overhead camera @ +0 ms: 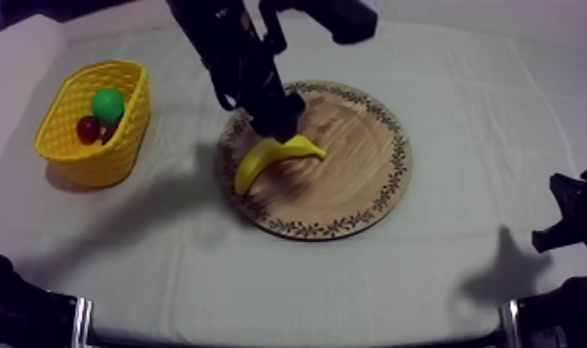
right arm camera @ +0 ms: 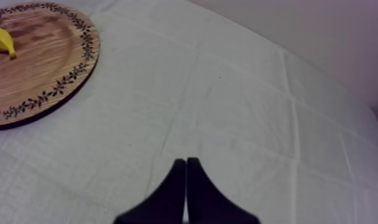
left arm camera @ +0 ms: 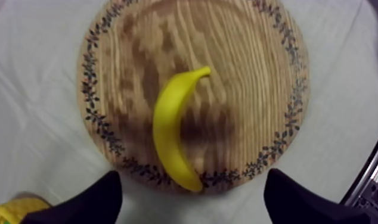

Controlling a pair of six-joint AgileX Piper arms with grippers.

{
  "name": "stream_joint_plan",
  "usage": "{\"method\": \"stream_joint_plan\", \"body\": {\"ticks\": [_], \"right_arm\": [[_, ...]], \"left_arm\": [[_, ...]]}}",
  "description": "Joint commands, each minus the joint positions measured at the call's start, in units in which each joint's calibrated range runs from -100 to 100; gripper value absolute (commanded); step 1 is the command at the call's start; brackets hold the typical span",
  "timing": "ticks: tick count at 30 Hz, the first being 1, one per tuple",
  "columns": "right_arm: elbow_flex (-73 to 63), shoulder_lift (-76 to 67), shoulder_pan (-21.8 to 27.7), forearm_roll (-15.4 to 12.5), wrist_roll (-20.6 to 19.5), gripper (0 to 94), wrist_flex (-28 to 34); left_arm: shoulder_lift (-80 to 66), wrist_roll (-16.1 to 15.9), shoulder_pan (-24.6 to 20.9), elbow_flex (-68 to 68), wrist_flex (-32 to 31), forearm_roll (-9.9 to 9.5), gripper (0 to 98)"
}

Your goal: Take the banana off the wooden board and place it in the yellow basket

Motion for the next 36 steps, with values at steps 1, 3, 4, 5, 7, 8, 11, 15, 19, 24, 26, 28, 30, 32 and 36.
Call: {"method": "stream_joint_plan", "body": {"ticks": [1,3,4,5,7,8,11,15,19,24,26,28,30,32,36], "right_arm": [[0.0,0.0,0.0,0.0,0.0,0.3,0.0],[0.0,0.0,0.0,0.0,0.0,0.3,0.0],[0.0,0.0,0.0,0.0,0.0,0.3,0.0],[0.0,0.0,0.0,0.0,0.0,0.3,0.0],[0.0,0.0,0.0,0.0,0.0,0.3,0.0],[0.0,0.0,0.0,0.0,0.0,0.3,0.0],[0.0,0.0,0.0,0.0,0.0,0.3,0.0],[0.0,0.0,0.0,0.0,0.0,0.3,0.0],[0.0,0.0,0.0,0.0,0.0,0.3,0.0],[0.0,0.0,0.0,0.0,0.0,0.3,0.0],[0.0,0.0,0.0,0.0,0.0,0.3,0.0],[0.0,0.0,0.0,0.0,0.0,0.3,0.0],[0.0,0.0,0.0,0.0,0.0,0.3,0.0],[0.0,0.0,0.0,0.0,0.0,0.3,0.0],[0.0,0.0,0.0,0.0,0.0,0.3,0.0]], "left_arm": [[3.2,-0.1,0.0,0.1,-0.3,0.16,89.4],[5.5,-0.2,0.0,0.1,-0.7,0.31,89.7],[6.6,-0.2,0.0,0.1,-0.9,0.41,89.8],[7.7,-0.2,-0.1,0.2,-1.2,0.56,89.8],[9.9,-0.2,-0.3,0.2,-1.6,0.97,89.9],[10.9,-0.2,-0.5,0.1,-1.7,1.18,90.0],[14.1,-0.4,-1.0,-0.6,-1.9,1.70,89.9],[18.2,-0.8,-1.6,-2.7,-1.8,2.11,89.4],[21.8,-1.2,-2.3,-5.4,-1.0,2.31,88.6],[25.6,-1.8,-2.8,-9.2,0.3,2.54,86.4],[26.7,-2.0,-3.0,-10.4,0.5,2.57,84.8],[27.5,-2.1,-3.1,-11.2,0.6,2.53,81.5],[28.0,-2.0,-3.3,-11.6,0.7,2.47,76.5],[28.4,-1.7,-3.4,-11.8,0.6,2.41,70.3],[29.0,-0.7,-3.6,-12.0,0.4,2.18,55.3]]}}
